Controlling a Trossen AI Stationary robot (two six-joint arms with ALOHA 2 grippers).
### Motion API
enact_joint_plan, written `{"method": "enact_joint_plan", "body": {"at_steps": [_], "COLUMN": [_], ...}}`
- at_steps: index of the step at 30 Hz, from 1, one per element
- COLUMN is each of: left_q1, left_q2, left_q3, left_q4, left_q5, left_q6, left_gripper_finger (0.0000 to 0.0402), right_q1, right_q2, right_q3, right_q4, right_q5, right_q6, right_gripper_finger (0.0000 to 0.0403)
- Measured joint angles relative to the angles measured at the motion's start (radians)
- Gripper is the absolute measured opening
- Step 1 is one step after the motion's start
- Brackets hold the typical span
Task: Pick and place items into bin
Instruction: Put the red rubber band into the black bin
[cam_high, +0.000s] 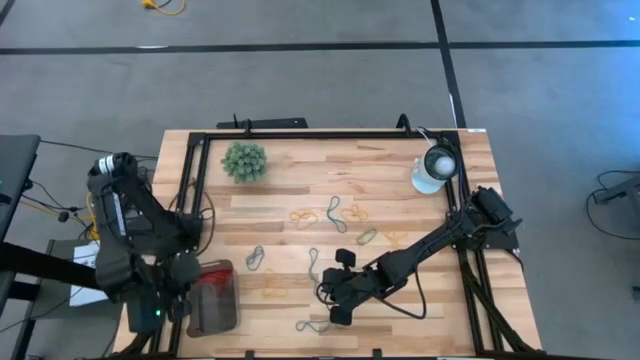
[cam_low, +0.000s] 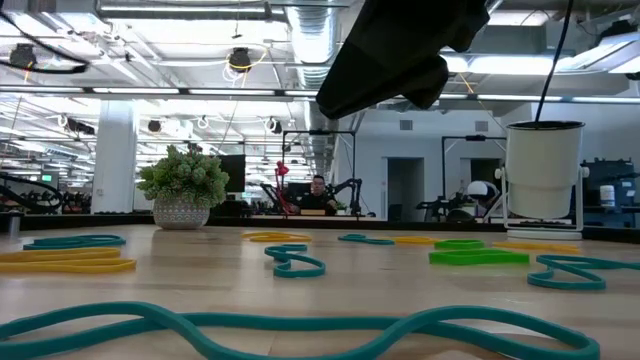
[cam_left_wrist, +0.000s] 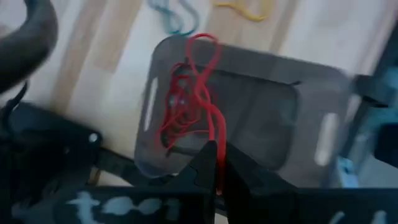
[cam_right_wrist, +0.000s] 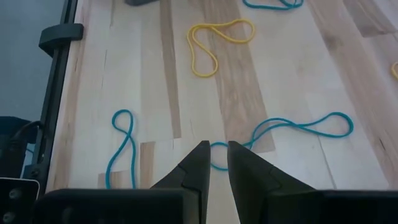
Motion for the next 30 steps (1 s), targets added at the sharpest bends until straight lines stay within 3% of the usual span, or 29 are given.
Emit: {"method": "enact_joint_plan", "body": {"at_steps": [4,12,24,30], "left_q1": [-0.038,-0.025,0.047,0.085], "left_q2": [0.070,0.202,0.301,0.302], "left_q3": [-0.020,-0.059,-0.059,-0.059], "left_q4": [-0.075,-0.079,-0.066,-0.021], "left_q5": [0.012,0.046,0.028,0.050], "left_q6": [-0.095,-0.093,0.066,0.118], "left_gripper_finger": [0.0000,0.0000,0.0001,0.0032], "right_q1": [0.000,-0.003,-0.021,-0.023], "right_q2": [0.000,0.000,0.000,0.000], "right_q3": [0.000,0.000,0.000,0.000], "right_q4": [0.000,0.001,0.001,0.001], "right_q5": [0.000,0.000,0.000,0.000], "right_q6": [0.005,0.027,0.023,0.022], "right_gripper_finger": [0.0051,0.0051,0.0051,0.0051]}}
